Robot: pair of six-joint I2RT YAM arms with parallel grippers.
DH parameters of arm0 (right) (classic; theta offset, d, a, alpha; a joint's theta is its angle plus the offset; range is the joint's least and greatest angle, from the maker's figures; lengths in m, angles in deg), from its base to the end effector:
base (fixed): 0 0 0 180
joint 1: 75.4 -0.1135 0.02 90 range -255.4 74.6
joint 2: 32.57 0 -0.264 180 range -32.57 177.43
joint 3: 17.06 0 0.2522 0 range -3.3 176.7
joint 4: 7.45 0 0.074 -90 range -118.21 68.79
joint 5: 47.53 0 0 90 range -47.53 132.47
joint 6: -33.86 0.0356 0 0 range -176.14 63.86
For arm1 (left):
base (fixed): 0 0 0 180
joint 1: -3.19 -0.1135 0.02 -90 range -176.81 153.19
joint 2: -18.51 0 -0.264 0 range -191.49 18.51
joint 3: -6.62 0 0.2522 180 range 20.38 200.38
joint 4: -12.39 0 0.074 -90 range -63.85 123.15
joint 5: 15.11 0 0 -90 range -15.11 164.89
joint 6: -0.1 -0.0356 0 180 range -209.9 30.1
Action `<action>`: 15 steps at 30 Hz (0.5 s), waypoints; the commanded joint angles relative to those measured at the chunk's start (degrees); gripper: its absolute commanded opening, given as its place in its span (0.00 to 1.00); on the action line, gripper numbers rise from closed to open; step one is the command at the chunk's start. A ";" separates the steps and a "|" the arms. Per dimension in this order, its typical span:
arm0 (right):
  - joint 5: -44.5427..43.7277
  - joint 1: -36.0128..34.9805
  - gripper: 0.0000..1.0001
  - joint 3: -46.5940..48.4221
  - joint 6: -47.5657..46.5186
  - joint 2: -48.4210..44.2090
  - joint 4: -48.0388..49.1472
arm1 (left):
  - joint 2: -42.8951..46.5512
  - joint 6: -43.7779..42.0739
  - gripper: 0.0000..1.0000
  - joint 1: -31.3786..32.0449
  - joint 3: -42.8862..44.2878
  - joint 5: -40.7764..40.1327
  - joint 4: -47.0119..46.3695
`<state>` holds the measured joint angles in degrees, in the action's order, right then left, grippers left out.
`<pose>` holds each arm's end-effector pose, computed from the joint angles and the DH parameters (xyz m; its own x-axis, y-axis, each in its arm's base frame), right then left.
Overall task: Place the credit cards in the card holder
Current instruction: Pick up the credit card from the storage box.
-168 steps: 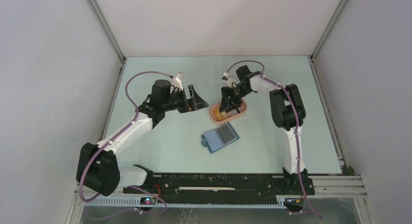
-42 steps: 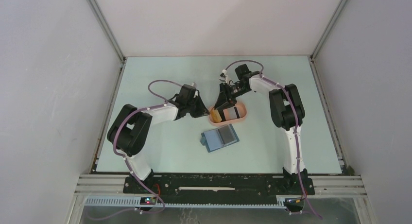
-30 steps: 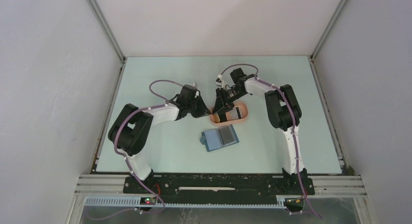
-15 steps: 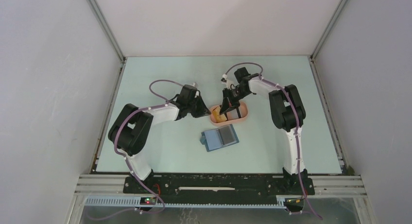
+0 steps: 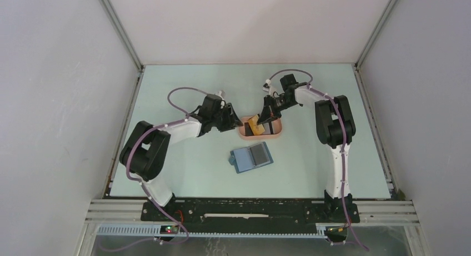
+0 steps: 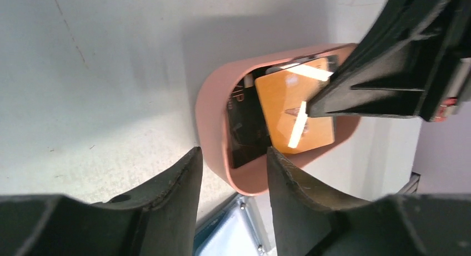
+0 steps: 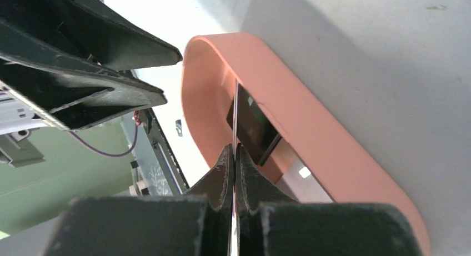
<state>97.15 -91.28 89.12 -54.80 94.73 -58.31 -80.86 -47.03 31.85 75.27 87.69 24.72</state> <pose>0.4196 0.1496 0.1427 -0.9238 -0.2487 -0.2911 -0.3795 0.4930 0.7829 0.3114 -0.1792 0.1709 -0.8538 -0.2894 -0.4327 0.0394 0.7930 -0.6080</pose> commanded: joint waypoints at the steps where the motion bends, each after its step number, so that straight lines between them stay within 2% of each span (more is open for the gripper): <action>1: 6.88 0.25 0.00 0.21 -2.85 -2.37 1.50 | 7.44 -3.02 0.54 -0.41 -0.94 2.20 -5.27; 6: 11.51 1.04 0.00 0.13 -5.63 -2.50 1.18 | 10.93 -3.39 0.65 -1.25 -3.69 6.22 -11.37; 15: 16.03 2.21 0.00 0.56 -8.29 -3.99 0.75 | 7.09 -0.31 0.70 -2.53 -3.68 14.33 -20.81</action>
<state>108.93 -89.92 89.12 -60.76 94.71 -57.72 -72.21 -47.97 29.84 72.54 97.42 10.10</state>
